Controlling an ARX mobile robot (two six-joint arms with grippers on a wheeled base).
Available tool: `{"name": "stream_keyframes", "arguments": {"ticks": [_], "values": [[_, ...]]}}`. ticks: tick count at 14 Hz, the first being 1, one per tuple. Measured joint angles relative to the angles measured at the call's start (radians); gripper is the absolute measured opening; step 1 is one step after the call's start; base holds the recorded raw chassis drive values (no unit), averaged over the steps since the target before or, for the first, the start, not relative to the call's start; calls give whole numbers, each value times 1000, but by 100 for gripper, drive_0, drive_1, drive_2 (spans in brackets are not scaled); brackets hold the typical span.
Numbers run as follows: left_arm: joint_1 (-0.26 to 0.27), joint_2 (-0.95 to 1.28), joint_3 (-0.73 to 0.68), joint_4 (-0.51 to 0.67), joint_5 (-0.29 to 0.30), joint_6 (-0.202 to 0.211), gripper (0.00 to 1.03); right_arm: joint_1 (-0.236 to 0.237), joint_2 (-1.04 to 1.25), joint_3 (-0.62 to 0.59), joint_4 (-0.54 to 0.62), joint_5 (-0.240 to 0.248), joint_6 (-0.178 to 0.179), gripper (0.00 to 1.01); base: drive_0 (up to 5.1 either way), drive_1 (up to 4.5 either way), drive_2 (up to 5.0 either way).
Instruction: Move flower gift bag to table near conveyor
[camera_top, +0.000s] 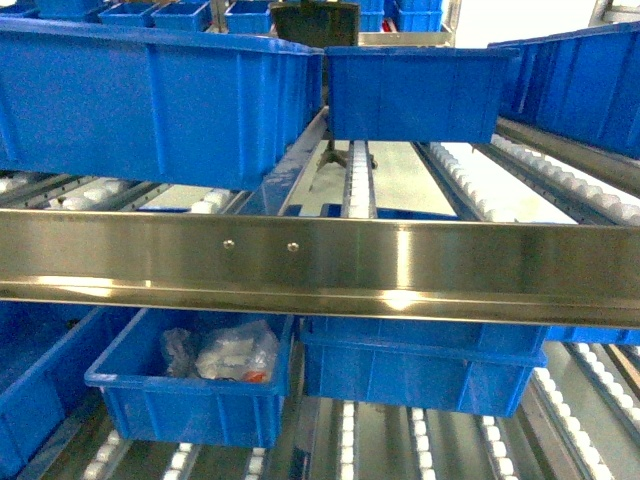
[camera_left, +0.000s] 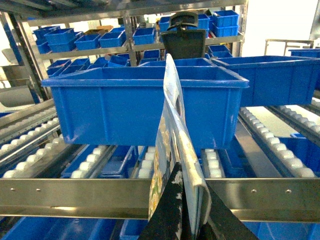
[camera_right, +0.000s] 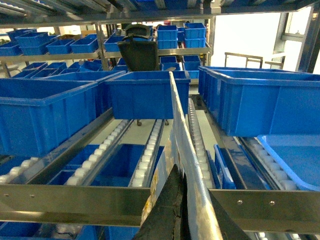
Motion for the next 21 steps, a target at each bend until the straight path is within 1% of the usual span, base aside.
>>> {"name": "stream_keyframes", "arguments": {"ticks": [21], "values": [[0, 0, 0, 0, 0, 0, 2, 0, 0, 0, 3, 0, 0, 2, -476, 125, 360]]}}
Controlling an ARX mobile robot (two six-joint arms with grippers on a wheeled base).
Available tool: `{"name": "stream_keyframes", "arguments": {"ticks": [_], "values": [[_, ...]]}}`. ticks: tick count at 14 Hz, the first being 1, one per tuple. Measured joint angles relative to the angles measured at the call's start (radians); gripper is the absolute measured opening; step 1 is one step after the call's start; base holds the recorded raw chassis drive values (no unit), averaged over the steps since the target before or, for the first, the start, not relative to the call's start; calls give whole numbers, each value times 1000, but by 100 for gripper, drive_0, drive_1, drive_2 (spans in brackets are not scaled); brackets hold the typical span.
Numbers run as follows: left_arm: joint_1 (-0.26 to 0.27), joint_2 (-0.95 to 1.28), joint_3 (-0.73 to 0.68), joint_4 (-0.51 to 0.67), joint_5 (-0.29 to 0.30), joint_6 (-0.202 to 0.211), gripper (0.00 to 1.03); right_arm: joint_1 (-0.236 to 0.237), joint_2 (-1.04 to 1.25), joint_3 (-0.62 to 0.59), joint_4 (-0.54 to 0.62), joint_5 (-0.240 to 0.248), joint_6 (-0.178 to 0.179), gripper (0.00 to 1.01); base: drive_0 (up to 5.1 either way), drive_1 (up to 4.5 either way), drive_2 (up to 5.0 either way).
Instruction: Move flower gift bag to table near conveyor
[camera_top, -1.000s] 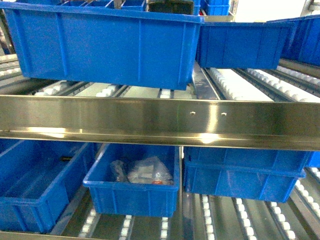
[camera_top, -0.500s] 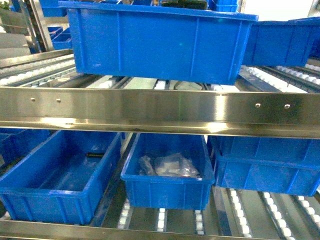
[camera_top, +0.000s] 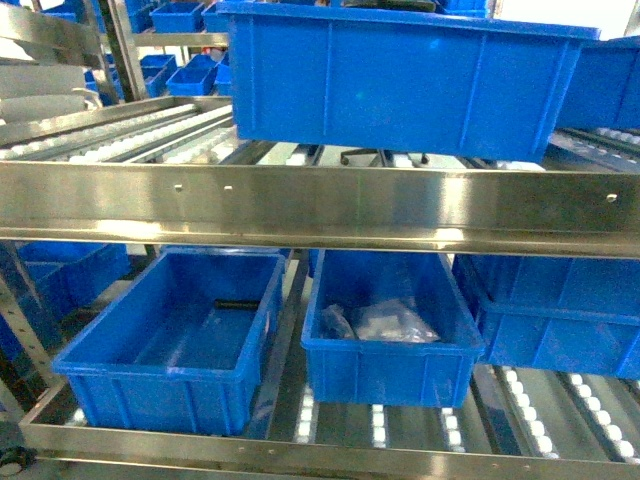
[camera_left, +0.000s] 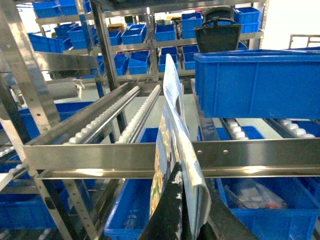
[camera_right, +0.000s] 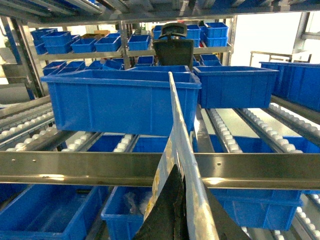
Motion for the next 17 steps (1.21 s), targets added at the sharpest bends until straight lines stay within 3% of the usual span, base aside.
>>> {"name": "stream_keyframes", "arguments": {"ticks": [17], "values": [[0, -2, 0, 0, 0, 0, 2, 0, 0, 0, -1, 0, 0, 2, -492, 224, 263]]}}
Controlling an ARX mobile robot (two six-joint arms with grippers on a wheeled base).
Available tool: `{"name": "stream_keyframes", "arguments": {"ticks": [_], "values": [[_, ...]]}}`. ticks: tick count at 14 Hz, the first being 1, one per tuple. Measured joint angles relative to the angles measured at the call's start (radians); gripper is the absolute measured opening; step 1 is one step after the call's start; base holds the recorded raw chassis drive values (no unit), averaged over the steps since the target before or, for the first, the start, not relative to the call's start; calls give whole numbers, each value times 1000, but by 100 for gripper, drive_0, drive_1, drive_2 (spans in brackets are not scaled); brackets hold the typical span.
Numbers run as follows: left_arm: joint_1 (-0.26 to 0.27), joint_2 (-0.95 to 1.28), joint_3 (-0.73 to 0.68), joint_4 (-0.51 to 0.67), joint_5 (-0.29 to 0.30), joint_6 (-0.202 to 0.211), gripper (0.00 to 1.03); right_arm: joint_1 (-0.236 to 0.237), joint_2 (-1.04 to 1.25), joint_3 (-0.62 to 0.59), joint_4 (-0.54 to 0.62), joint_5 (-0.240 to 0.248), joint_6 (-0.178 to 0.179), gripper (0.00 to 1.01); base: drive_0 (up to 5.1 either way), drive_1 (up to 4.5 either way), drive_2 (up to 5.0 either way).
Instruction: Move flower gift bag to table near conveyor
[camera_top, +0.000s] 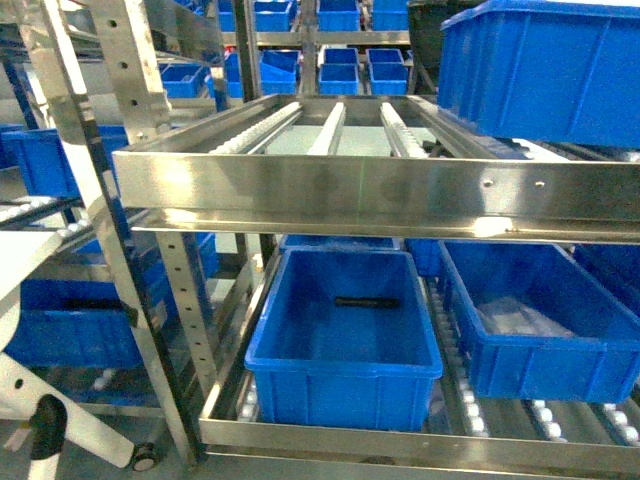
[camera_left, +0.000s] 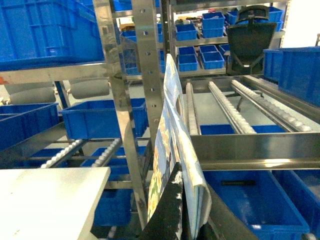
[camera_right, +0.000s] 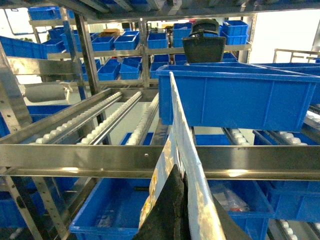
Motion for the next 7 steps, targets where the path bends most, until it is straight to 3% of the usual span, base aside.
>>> {"name": "stream_keyframes", "arguments": {"ticks": [7], "values": [[0, 1, 0, 1, 0, 0, 2, 0, 1, 0, -2, 0, 0, 2, -475, 151, 337]]}}
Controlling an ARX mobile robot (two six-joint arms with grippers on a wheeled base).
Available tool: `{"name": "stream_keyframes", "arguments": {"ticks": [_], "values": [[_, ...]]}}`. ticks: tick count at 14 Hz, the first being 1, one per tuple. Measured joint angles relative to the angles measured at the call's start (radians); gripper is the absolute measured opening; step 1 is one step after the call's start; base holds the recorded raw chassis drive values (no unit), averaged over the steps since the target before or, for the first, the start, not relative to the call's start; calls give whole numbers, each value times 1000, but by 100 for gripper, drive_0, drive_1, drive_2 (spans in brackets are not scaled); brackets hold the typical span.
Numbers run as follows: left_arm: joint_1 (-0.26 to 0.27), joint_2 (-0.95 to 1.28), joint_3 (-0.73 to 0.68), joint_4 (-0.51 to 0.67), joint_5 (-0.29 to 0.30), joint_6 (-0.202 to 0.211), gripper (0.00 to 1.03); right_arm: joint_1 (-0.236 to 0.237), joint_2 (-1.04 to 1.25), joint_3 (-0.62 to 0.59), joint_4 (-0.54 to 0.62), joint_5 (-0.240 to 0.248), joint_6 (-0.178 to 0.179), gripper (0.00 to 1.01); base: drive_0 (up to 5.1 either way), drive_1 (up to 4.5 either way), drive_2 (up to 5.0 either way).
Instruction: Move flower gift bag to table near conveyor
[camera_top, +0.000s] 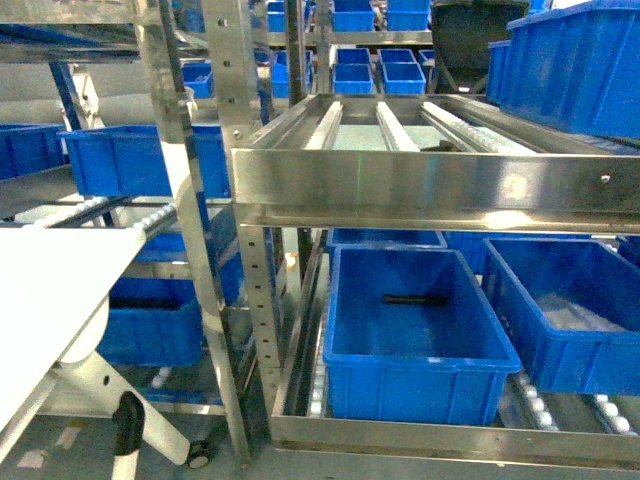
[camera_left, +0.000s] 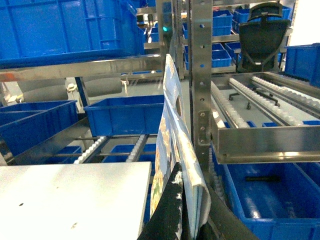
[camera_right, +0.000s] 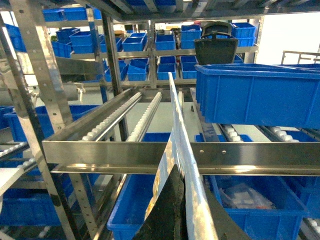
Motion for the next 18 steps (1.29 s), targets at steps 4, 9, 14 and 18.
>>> {"name": "stream_keyframes", "arguments": {"ticks": [4, 9, 14, 18], "values": [[0, -1, 0, -1, 0, 0, 2, 0, 0, 0, 1, 0, 0, 2, -492, 251, 251], [0, -1, 0, -1, 0, 0, 2, 0, -3, 0, 2, 0, 0, 2, -502, 243, 243], [0, -1, 0, -1, 0, 0, 2, 0, -1, 0, 2, 0, 0, 2, -497, 249, 249], [0, 0, 0, -1, 0, 0, 2, 0, 0, 0, 0, 0, 0, 2, -502, 243, 243]]}}
